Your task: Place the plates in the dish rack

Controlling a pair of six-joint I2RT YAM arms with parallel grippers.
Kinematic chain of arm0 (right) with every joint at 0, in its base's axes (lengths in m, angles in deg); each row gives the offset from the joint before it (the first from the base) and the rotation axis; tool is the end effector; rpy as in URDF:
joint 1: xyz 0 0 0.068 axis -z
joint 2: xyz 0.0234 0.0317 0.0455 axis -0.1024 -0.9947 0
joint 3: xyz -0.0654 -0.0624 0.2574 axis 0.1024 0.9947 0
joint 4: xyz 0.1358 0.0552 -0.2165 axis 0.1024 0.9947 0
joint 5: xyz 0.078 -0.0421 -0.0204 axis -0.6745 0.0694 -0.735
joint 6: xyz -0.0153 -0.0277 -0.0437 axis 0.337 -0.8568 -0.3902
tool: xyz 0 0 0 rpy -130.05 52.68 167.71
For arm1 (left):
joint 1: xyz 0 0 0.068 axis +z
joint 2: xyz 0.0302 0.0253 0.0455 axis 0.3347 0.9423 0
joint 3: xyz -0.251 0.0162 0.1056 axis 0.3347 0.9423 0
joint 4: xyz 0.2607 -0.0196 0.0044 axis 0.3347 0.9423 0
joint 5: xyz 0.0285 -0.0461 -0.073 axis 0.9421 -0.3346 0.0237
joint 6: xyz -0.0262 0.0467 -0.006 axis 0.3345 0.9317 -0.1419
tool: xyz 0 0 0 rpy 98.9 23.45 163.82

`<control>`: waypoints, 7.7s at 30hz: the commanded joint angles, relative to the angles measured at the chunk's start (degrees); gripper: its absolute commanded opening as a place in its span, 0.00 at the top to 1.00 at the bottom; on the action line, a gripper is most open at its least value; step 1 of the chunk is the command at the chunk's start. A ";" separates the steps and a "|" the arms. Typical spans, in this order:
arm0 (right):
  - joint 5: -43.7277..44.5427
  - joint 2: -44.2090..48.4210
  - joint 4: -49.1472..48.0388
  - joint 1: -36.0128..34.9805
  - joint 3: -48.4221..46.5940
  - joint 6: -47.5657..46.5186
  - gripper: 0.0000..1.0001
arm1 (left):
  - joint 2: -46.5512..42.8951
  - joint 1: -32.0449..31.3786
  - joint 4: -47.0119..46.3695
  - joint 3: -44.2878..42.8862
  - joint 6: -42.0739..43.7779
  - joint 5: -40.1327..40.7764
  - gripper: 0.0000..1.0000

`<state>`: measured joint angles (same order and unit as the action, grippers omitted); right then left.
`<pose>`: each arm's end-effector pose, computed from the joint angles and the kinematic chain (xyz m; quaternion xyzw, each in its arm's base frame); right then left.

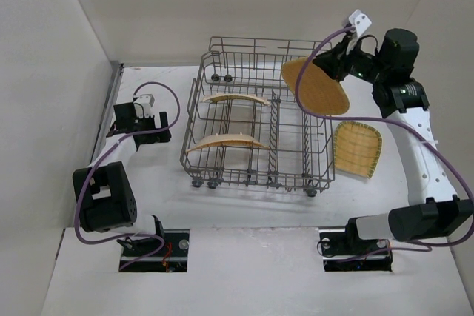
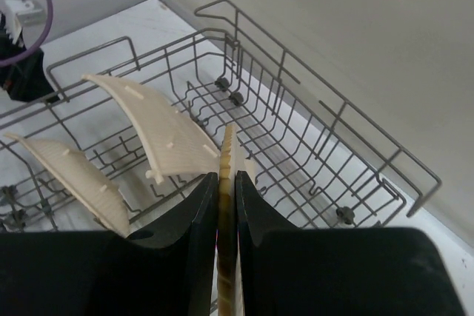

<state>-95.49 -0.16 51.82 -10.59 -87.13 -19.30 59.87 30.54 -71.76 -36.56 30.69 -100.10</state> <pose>0.2824 0.0467 0.4756 -0.3319 0.6630 0.2183 0.6345 0.3022 0.0474 0.2105 0.0463 0.8968 -0.0720 0.4340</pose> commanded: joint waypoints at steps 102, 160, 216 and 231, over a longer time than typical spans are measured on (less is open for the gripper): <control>-11.33 -12.25 8.62 -7.81 3.43 -50.93 0.29 | 5.59 0.05 4.49 -10.81 -3.44 0.77 0.00; 4.03 -11.55 18.10 48.79 26.73 10.16 0.36 | 6.12 1.63 -6.32 -10.28 -10.56 -5.73 0.00; 16.27 -20.44 26.73 39.99 12.04 4.10 1.00 | 11.31 -2.41 -6.32 -19.07 -13.63 -1.87 0.00; 12.33 14.98 20.39 45.01 21.02 0.15 1.00 | 11.83 -4.87 -5.79 -16.00 -13.02 -2.13 0.00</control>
<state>-79.08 8.70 76.21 34.88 -65.08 -17.77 73.46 25.88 -76.77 -53.37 17.55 -101.81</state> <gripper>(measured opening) 0.165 0.997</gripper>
